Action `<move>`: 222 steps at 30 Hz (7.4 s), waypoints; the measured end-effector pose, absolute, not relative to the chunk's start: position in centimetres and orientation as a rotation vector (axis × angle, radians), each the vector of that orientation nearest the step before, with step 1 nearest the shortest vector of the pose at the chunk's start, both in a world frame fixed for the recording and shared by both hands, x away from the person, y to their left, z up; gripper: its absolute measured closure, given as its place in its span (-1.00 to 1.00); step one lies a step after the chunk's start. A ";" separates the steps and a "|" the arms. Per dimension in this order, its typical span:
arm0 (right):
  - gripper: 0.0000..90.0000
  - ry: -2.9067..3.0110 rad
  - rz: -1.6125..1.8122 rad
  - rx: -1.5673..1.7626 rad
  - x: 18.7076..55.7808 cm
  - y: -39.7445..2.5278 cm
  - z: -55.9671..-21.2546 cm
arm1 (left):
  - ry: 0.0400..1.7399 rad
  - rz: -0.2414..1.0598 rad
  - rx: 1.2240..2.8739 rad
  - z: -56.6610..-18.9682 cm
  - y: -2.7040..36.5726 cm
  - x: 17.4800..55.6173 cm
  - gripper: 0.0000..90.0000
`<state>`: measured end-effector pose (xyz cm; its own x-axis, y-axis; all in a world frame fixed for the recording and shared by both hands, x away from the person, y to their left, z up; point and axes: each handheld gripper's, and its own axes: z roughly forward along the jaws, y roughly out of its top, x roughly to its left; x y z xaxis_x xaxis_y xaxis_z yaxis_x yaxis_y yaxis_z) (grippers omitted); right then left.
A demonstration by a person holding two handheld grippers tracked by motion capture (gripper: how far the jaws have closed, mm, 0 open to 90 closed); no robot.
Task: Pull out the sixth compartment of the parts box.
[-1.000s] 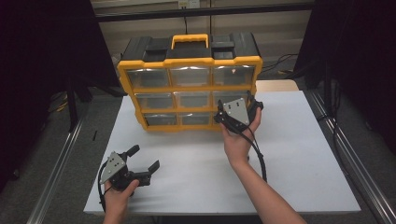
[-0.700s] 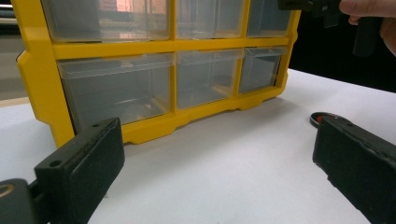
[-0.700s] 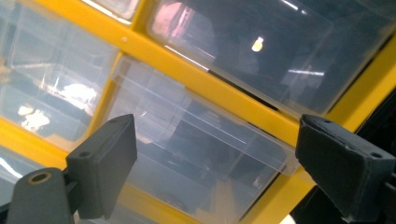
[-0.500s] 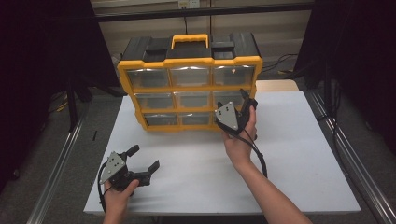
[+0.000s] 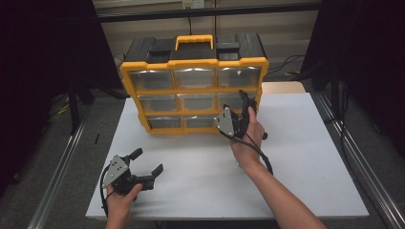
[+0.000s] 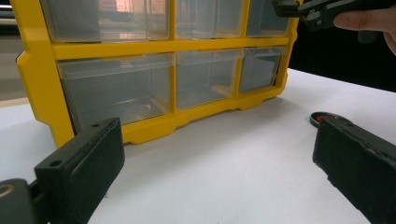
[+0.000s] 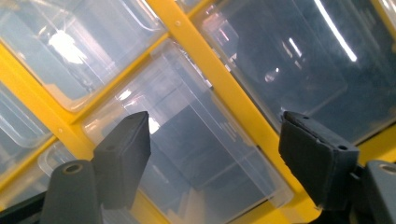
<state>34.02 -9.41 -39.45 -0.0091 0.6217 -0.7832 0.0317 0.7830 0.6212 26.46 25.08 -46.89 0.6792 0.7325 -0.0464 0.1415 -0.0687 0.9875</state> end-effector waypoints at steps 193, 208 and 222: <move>0.77 1.681 0.051 0.022 29.9 -8.4 -38.0 | 0.718 0.570 1.601 -46.8 25.3 26.4 -0.95; 0.77 1.684 0.048 0.013 29.5 -8.4 -37.9 | 0.710 0.566 1.607 -46.8 25.4 26.4 -0.95; 0.77 1.688 0.044 0.003 28.9 -8.3 -37.8 | 0.727 0.557 1.578 -46.8 25.2 26.4 -0.95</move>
<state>28.91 -8.29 -37.84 -0.1176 0.0275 -0.9927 -0.0237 0.9993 0.0305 26.40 25.20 -46.78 0.6844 0.7270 -0.0553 0.1355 -0.0523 0.9894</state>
